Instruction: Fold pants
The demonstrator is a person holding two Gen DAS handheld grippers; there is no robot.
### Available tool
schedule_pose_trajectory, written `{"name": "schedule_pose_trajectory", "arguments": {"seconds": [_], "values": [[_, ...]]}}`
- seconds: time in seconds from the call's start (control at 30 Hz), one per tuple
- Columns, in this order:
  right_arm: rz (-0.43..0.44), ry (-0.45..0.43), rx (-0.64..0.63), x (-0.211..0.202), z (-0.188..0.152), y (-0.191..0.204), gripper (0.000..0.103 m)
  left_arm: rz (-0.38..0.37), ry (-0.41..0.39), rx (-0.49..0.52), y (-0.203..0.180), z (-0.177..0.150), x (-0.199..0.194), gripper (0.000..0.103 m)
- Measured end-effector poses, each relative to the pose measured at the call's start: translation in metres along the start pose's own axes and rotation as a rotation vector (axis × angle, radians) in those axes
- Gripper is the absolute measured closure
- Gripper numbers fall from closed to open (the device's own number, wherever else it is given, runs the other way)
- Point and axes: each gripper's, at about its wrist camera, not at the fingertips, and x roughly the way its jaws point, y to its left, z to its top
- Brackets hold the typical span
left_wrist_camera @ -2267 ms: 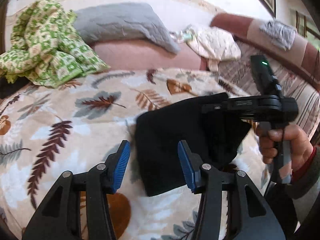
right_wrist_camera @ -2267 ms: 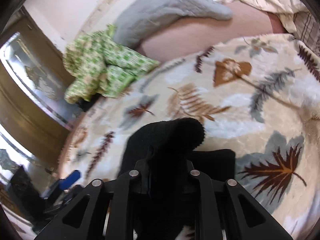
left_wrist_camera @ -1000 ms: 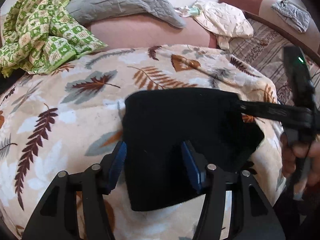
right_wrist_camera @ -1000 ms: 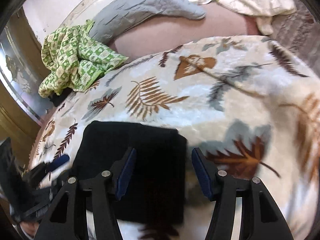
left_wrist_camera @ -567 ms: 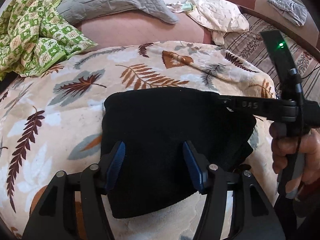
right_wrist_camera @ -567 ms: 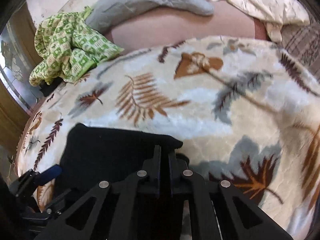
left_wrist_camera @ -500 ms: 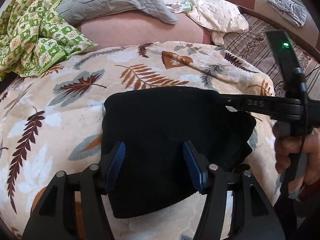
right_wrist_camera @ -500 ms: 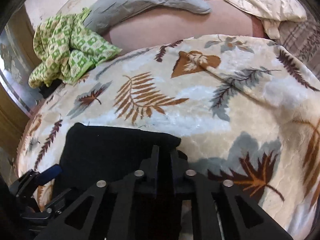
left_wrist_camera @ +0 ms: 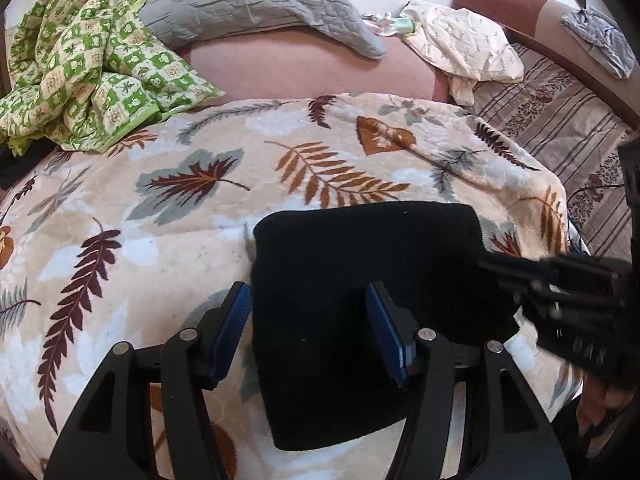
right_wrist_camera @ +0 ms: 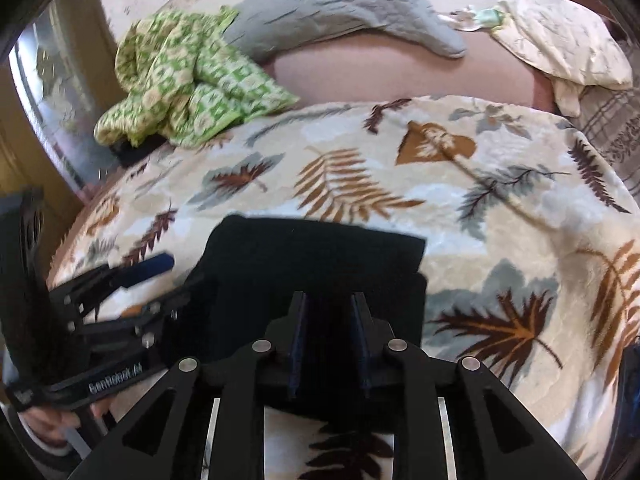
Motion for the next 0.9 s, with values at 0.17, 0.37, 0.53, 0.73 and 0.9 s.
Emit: {"name": "schedule_pose_trajectory", "arguments": {"seconds": [0.17,0.37,0.53,0.73,0.9], "values": [[-0.010,0.022,-0.005,-0.005,-0.019,-0.001,0.078,0.005,0.022,-0.019,0.007,-0.005,0.007,0.043],[0.007,0.023,0.045,-0.003,-0.035,-0.013,0.072,0.008,0.024,-0.023,0.004,-0.008,0.012,0.043],[-0.002,0.015,0.036,0.000,-0.040,-0.012,0.071,0.010,0.028,-0.032,0.005,-0.011,0.017,0.040],[-0.009,-0.023,0.044,-0.015,-0.034,-0.006,0.044,0.015,0.020,-0.047,0.008,-0.011,0.007,0.039],[-0.007,-0.113,0.115,-0.036,-0.027,-0.008,0.025,0.025,0.005,-0.068,0.010,-0.013,-0.004,0.039]]}}
